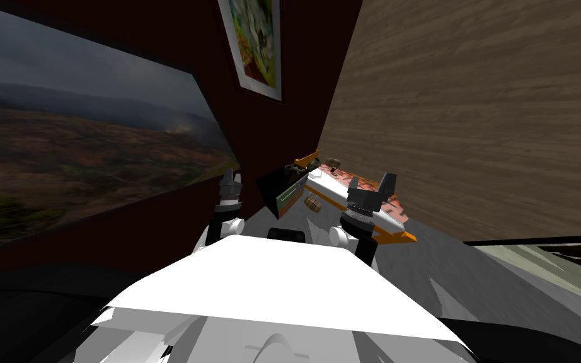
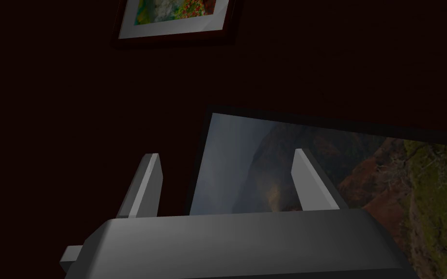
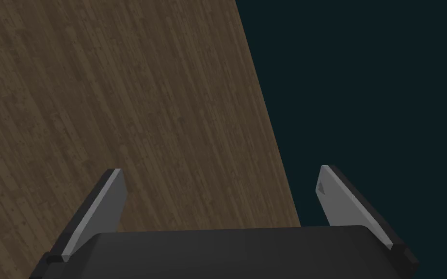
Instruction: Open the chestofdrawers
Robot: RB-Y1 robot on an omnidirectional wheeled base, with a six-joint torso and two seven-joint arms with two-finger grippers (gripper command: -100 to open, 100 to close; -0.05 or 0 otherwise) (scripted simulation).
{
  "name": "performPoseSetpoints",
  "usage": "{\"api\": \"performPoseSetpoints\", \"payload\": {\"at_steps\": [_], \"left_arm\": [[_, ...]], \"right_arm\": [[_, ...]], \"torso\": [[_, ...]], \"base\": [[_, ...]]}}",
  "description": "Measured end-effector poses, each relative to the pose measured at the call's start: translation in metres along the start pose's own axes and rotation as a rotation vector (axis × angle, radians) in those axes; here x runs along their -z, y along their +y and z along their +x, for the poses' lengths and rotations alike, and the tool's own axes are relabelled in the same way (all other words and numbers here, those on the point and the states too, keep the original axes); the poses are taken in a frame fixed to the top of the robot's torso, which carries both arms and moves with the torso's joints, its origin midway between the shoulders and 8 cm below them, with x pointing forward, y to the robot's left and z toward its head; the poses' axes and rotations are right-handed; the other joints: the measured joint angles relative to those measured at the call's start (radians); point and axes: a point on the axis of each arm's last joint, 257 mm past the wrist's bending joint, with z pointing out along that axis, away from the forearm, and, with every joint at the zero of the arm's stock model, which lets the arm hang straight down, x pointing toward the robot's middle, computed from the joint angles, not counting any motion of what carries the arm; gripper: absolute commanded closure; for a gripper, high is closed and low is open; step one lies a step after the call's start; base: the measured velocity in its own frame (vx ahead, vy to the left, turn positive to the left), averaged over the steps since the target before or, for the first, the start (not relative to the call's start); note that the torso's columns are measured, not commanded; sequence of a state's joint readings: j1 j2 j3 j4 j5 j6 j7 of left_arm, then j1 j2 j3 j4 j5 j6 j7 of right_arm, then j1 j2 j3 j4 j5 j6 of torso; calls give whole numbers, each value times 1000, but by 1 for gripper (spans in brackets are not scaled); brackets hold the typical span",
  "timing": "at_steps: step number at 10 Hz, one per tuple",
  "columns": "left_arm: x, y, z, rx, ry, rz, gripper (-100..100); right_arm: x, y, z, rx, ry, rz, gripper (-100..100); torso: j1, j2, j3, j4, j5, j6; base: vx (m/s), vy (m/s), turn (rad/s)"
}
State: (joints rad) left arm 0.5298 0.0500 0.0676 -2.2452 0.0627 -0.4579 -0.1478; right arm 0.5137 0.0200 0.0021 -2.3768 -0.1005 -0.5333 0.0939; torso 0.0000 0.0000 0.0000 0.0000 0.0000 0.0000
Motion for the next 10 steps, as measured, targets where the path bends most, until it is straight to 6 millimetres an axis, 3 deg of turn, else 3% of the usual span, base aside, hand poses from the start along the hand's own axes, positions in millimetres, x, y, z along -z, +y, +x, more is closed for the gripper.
{"api": "performPoseSetpoints", "payload": {"at_steps": [2,9,10], "left_arm": [[0,0,0,0,0,0,0],[0,0,0,0,0,0,0],[0,0,0,0,0,0,-100]], "right_arm": [[0,0,0,0,0,0,0],[0,0,0,0,0,0,0],[0,0,0,0,0,0,0]], "torso": [[0,104,-209,105,0,0],[0,618,-1234,617,0,0],[0,691,-1382,691,0,0]], "base": [[0,0,0],[0,0,0],[39,-37,53]]}}
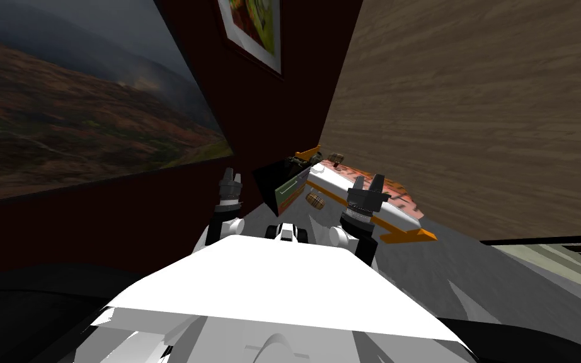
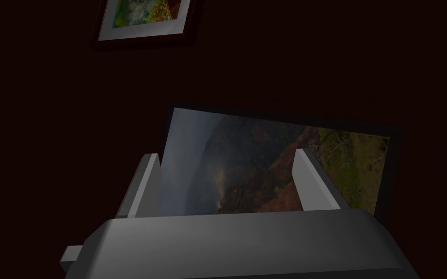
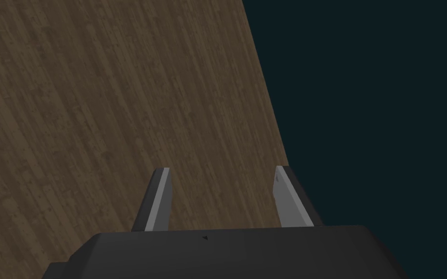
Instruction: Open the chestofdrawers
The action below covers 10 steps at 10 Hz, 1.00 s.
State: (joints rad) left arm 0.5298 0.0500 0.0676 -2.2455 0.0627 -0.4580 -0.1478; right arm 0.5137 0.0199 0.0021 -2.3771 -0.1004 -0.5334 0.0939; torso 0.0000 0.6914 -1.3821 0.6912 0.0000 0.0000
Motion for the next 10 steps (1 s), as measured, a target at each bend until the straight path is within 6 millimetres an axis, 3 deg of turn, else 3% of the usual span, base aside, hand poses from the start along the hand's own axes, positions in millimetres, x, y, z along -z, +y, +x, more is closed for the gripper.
{"api": "performPoseSetpoints", "payload": {"at_steps": [2,7,10], "left_arm": [[3,17,-2,-27,32,-27,-100],[16,61,-12,-71,54,-115,-100],[27,89,-19,-92,48,-172,-100]], "right_arm": [[0,0,0,0,0,1,0],[0,0,0,0,0,1,0],[0,0,0,0,0,1,0]], "torso": [[-5,39,-91,42,-1,0],[3,50,-92,48,1,0],[-3,45,-95,46,-1,0]], "base": [[101,-125,92],[96,-97,57],[99,-127,90]]}}
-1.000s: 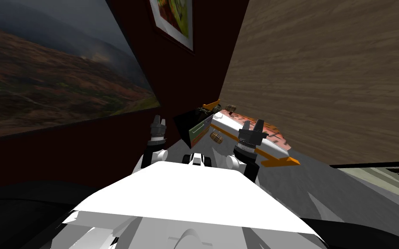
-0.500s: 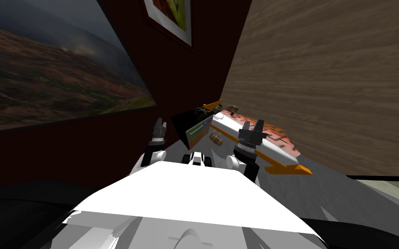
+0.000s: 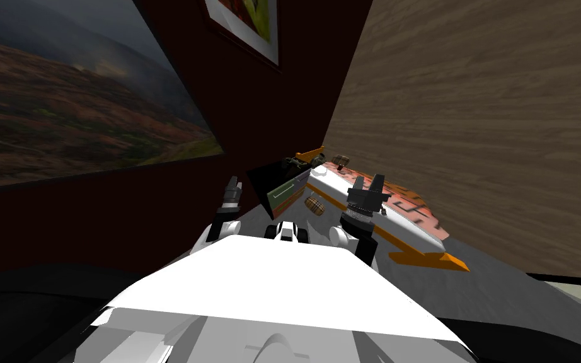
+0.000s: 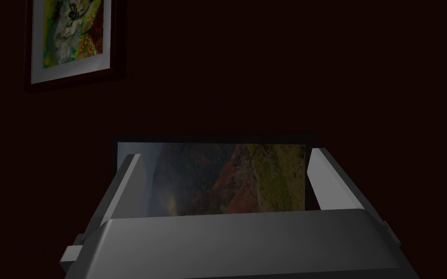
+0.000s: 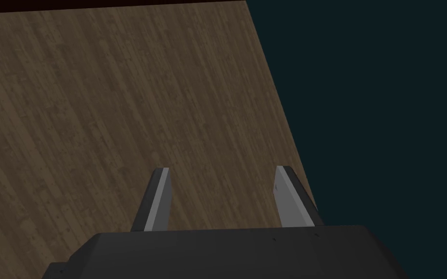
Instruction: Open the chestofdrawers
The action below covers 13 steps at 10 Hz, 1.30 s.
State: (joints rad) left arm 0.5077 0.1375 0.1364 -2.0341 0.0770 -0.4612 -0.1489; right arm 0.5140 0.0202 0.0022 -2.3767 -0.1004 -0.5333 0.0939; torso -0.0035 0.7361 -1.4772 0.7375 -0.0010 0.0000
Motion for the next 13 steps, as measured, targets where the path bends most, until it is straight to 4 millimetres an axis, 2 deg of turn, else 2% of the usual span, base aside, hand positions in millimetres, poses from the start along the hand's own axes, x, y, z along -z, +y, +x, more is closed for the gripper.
{"api": "performPoseSetpoints", "payload": {"at_steps": [3,8,13], "left_arm": [[6,28,-6,-11,-8,-52,-100],[19,71,-19,-35,-21,-137,-100],[35,111,-36,-63,-33,-225,-100]], "right_arm": [[0,0,0,0,0,0,0],[0,0,0,0,0,0,0],[0,0,0,0,0,0,0]], "torso": [[7,3,2,1,2,0],[2,2,1,0,1,0],[7,4,2,1,2,0]], "base": [[76,-87,50],[72,-101,63],[78,-103,55]]}}
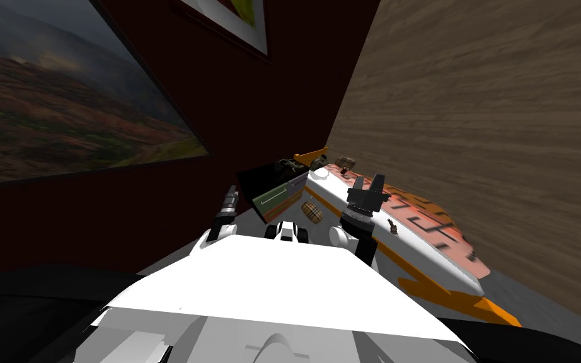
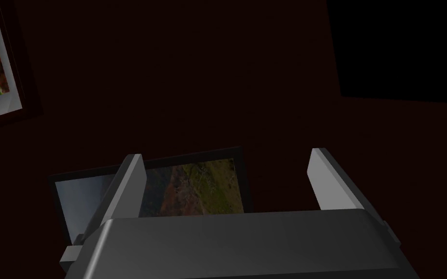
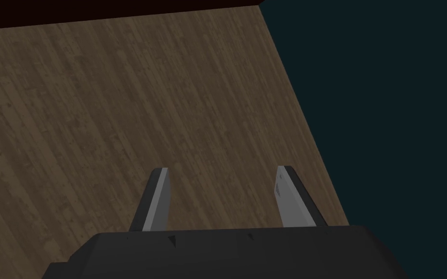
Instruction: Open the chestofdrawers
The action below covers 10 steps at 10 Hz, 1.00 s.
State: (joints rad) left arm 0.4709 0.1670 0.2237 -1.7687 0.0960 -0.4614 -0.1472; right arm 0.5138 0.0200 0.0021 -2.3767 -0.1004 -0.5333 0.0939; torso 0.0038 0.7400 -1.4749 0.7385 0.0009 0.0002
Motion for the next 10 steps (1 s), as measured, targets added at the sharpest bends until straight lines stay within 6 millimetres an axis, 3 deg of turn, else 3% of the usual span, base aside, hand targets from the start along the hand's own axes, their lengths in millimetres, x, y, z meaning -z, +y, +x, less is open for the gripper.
{"api": "performPoseSetpoints", "payload": {"at_steps": [7,10], "left_arm": [[16,67,-24,-32,-34,-129,-100],[34,95,-41,-40,-64,-199,-100]], "right_arm": [[0,0,0,0,0,0,0],[0,0,0,0,0,0,0]], "torso": [[-4,-3,-2,-1,0,1],[-7,-3,-1,-2,1,3]], "base": [[83,-122,79],[67,-136,84]]}}
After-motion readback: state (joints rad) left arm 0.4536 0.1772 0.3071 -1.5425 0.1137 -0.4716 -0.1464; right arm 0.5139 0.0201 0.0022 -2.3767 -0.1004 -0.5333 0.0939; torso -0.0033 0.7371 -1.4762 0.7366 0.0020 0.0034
